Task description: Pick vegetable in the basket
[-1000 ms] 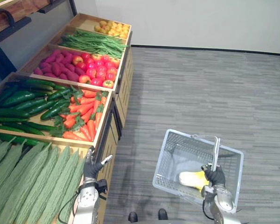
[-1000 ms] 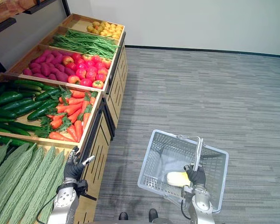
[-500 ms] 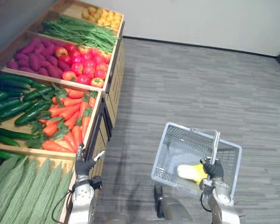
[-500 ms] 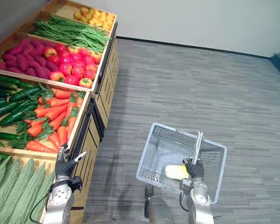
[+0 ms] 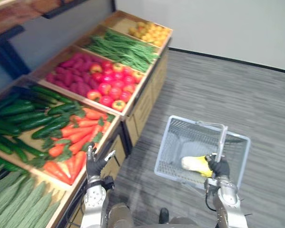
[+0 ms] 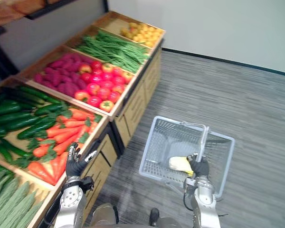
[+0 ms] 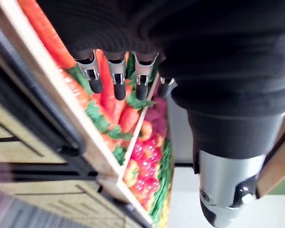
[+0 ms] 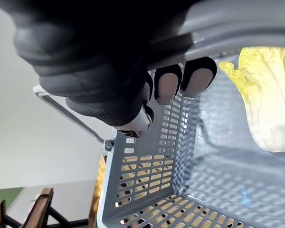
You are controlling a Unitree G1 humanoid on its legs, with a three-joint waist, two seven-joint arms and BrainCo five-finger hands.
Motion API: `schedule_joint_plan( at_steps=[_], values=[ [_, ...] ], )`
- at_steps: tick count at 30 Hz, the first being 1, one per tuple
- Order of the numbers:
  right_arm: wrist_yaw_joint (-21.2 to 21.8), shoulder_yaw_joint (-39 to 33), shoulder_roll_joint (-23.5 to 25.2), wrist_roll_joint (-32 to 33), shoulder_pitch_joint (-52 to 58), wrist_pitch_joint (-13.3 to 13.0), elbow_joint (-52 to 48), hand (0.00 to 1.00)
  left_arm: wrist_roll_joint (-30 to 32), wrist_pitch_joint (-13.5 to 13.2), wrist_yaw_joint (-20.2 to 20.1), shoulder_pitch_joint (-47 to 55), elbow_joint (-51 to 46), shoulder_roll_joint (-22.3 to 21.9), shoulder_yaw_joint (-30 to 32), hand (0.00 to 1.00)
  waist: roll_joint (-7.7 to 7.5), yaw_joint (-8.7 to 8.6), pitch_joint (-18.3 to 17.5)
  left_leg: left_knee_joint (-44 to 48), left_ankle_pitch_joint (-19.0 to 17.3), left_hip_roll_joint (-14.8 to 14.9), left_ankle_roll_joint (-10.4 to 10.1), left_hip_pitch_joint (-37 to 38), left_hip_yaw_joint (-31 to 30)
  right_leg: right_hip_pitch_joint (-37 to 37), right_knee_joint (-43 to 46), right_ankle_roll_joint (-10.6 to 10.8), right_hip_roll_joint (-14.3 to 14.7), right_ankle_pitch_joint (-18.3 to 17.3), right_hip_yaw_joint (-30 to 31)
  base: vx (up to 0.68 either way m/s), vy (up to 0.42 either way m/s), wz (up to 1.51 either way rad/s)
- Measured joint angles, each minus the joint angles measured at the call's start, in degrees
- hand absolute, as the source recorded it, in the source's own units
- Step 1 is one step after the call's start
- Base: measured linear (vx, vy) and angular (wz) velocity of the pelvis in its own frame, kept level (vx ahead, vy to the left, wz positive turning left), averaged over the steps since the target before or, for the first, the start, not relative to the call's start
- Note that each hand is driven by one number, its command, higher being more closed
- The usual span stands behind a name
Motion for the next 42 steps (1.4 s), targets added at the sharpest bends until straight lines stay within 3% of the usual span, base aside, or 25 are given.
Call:
schedule_joint_plan(
  at_steps=[1, 4, 7, 8, 10, 12, 14, 15, 16, 17, 18, 19, 23, 32, 42],
  values=[
    [-0.2, -0.1, -0.1, 0.0, -0.7, 0.0, 1.7, 1.00, 0.0, 0.0, 0.1, 0.5, 0.1, 0.2, 0.3, 0.00, -0.29, 0.59, 0.0, -3.7, -0.7, -2.5, 1.4, 1.6, -0.9, -0.1, 1.7, 0.9, -1.3, -1.3, -0.3, 0.14, 0.134, 0.57],
    [-0.2, -1.2, 0.0, -0.4, -1.7, 0.2, 6.4, 1.00, 0.0, 0.1, 0.1, 1.9, 0.6, 0.7, 0.2, 0.00, -1.73, 1.32, 0.4, -9.5, -0.5, -8.3, 2.2, 5.3, -2.3, 0.2, 7.0, 2.8, -5.8, -4.6, -1.1, 0.11, 0.116, 0.45],
    [-0.2, -3.2, 0.2, -0.3, -1.6, 1.5, 10.0, 1.00, 0.1, 0.2, 0.0, 1.9, 0.6, 0.7, -1.0, 0.00, -2.71, -0.14, 1.0, -10.4, -1.5, -11.9, 3.8, 8.8, -6.8, -2.9, 25.8, 3.1, -11.0, -6.8, 1.1, 0.23, 0.132, 0.98],
    [-0.2, -3.2, 1.2, -0.3, -0.9, 1.7, 10.2, 1.00, 0.3, 0.2, 0.0, 1.6, 0.2, 1.3, -1.2, 0.00, -3.48, -0.62, 1.5, -10.6, -2.1, -13.2, 4.6, 10.5, -9.2, -6.7, 35.9, 0.9, -12.3, -6.8, 5.7, 0.20, -0.010, 0.96],
    [0.0, -3.1, 2.7, -0.3, 0.3, 1.7, 10.1, 1.00, 0.6, 0.2, 0.0, 1.6, -0.8, 2.5, -1.7, 0.00, -5.45, -1.47, 1.6, -10.6, -2.7, -14.1, 4.9, 11.3, -12.6, -10.6, 40.6, 2.1, -10.2, -8.5, 14.7, 0.17, -0.053, 1.06],
    [0.1, -3.2, 2.7, -0.3, 0.7, 1.7, 10.1, 1.00, 0.7, 0.2, 0.0, 1.5, -1.2, 3.0, -1.8, 0.00, -5.90, -1.16, 1.5, -10.3, -3.1, -14.0, 4.6, 11.3, -14.9, -14.0, 39.2, 3.4, -6.7, -9.6, 21.0, 0.18, -0.107, 0.76],
    [-0.1, -3.9, 2.8, 0.0, 1.3, 1.7, 10.0, 1.00, 0.7, 0.2, 0.0, 1.4, -2.1, 3.3, -2.2, 0.00, -5.88, -1.52, 1.4, -9.3, -3.9, -13.7, 3.5, 11.1, -19.2, -16.6, 31.8, 4.2, -1.2, -10.1, 31.7, 0.21, -0.139, 0.95],
    [-0.4, -4.9, 2.9, 0.1, 2.0, 1.7, 10.0, 1.00, 0.8, 0.2, 0.0, 1.4, -2.6, 3.3, -2.2, 0.00, -6.01, -1.44, 1.3, -8.7, -4.2, -13.7, 3.0, 11.0, -20.1, -16.5, 29.7, 4.4, -0.1, -9.9, 34.4, 0.24, -0.194, 0.97],
    [-0.7, -6.0, 2.8, 0.1, 4.4, 1.5, 10.0, 1.00, 1.2, 0.2, 0.1, 1.4, -3.6, 3.6, -2.1, 0.00, -6.98, -1.51, 0.9, -6.3, -5.4, -13.9, 1.4, 9.9, -21.9, -16.4, 23.5, 3.7, 0.2, -6.3, 37.1, 0.20, -0.190, 0.80],
    [-0.8, -5.9, 2.8, 0.2, 5.3, 1.4, 9.9, 1.00, 1.3, 0.2, 0.1, 1.4, -4.0, 4.1, -2.1, 0.00, -7.88, -1.65, 0.6, -5.0, -6.1, -14.2, 0.6, 9.2, -22.7, -16.2, 20.9, 3.9, -0.2, -3.1, 37.0, 0.20, -0.244, 0.89],
    [-1.0, -6.1, 2.2, 0.5, 6.2, 1.4, 10.3, 1.00, 1.9, 0.3, 0.0, 1.0, -3.8, 4.3, -2.1, 0.00, -7.02, -1.87, 0.6, -3.1, -7.5, -12.8, -0.5, 8.6, -24.6, -15.1, 20.0, 4.9, 0.4, -4.3, 35.5, 0.19, -0.242, 0.56],
    [-0.9, -6.7, 1.6, 0.5, 7.3, 1.4, 10.2, 1.00, 2.5, 0.2, 0.0, 1.0, -3.9, 3.8, -2.3, 0.00, -5.90, -1.61, -0.2, -3.3, -7.5, -11.3, -0.9, 8.1, -25.6, -14.5, 18.2, 3.8, 1.4, -3.6, 33.9, 0.20, -0.235, 0.45],
    [-0.7, -7.5, 0.8, 0.5, 8.0, 1.3, 10.4, 1.00, 4.8, 0.2, 0.1, -1.6, -4.0, 4.4, -2.5, 0.00, -5.68, -1.19, -0.4, -6.8, -5.5, -9.3, -3.6, 8.1, -26.8, -13.9, 15.2, 1.9, 2.5, -2.1, 30.9, 0.10, -0.169, 0.28],
    [0.8, -5.7, 0.4, 0.8, 8.5, 0.5, 12.7, 1.00, 14.7, 0.6, 0.2, -7.5, 0.3, 11.7, -3.5, 0.00, -5.68, -1.33, -0.4, -13.3, -0.5, -8.9, -4.7, 7.2, -29.3, -11.7, 7.0, 0.8, 2.3, 3.2, 27.3, -0.07, -0.057, 0.21],
    [1.4, -2.8, -2.3, 1.7, 4.0, -0.2, 12.7, 1.00, 29.4, 3.9, 1.6, -19.2, 14.0, 17.5, -10.3, 0.00, -6.20, -1.98, 1.0, -17.1, 2.8, -8.7, -5.3, 5.3, -25.6, -14.6, 3.2, 1.0, 2.2, 7.1, 29.1, -0.06, -0.006, -0.09]
  ],
)
